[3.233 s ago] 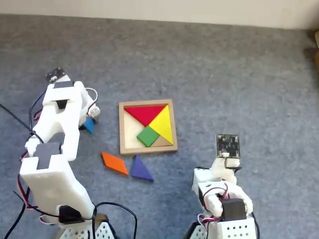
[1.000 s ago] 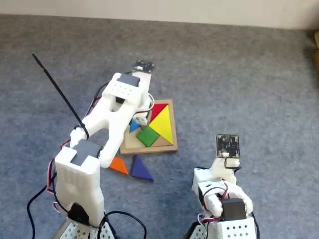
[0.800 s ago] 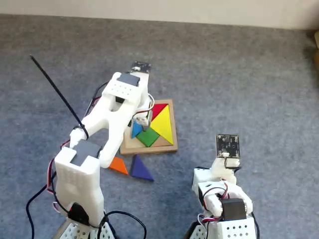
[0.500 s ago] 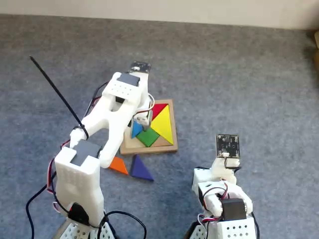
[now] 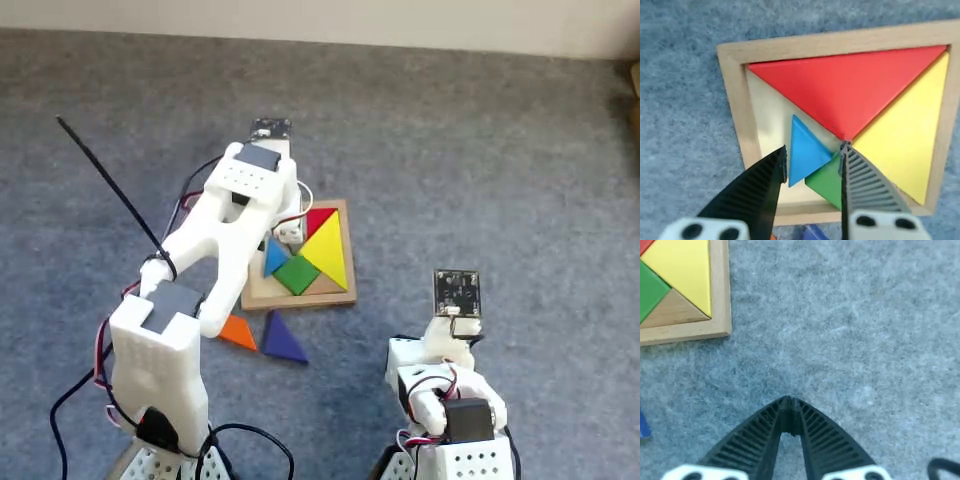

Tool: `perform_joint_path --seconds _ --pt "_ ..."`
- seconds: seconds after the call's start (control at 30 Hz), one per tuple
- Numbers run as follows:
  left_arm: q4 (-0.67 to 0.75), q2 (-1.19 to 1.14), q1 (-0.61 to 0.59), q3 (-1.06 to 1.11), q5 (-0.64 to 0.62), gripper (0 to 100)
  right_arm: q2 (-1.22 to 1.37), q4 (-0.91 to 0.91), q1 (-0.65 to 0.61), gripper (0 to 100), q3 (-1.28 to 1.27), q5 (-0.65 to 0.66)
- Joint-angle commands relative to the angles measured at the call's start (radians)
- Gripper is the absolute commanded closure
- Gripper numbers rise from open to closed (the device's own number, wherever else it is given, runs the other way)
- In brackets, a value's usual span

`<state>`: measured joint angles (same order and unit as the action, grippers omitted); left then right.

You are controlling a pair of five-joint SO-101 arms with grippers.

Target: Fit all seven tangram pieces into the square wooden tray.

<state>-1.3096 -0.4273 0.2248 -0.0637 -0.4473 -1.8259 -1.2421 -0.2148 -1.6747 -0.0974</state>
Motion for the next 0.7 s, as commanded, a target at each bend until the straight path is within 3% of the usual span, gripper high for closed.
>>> perform_joint_path --seconds 0.0,0.2,0.47,0.67 --pt "0.035 0.015 0.016 -0.005 -0.023 82 -0.012 -0.008 0.019 99.2 -0.145 -0.009" --pt "0.031 0.068 0.012 0.001 -0.012 82 -0.012 -0.008 0.019 99.2 -0.145 -0.009" --pt "-0.14 0.262 0.002 0.007 -0.003 82 -0.012 -0.008 0.019 99.2 -0.145 -0.009" --pt "-0.301 0.354 -0.019 0.016 0.132 82 -0.012 -0.008 0.019 99.2 -0.145 -0.009"
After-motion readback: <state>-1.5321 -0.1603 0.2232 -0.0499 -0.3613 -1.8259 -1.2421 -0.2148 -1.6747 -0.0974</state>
